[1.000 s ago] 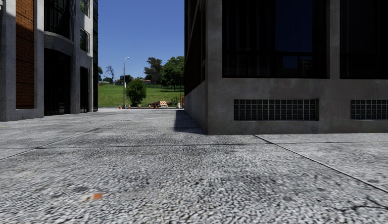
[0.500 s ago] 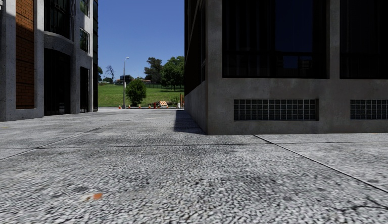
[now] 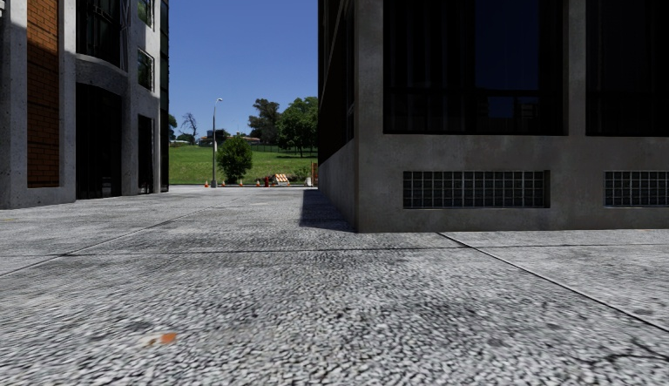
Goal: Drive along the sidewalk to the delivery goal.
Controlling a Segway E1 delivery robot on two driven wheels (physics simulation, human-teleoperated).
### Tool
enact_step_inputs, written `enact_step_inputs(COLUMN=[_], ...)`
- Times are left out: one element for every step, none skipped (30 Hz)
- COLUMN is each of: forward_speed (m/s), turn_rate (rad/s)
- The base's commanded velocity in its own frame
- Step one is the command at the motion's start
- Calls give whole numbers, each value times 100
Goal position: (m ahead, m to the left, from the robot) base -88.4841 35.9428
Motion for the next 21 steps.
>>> enact_step_inputs(forward_speed=[0, 0, 0, 0, 0, 0, 0, 0, 0, 0, 0, 0, 0, 0, 0, 0, 0, 0, 0, 0, 0], turn_rate=[4, 78, 78, 120, 120, 120, 120, 120, 120, 120, 120, 120, 120, 120, 120, 120, 120, 120, 120, 120, 120])
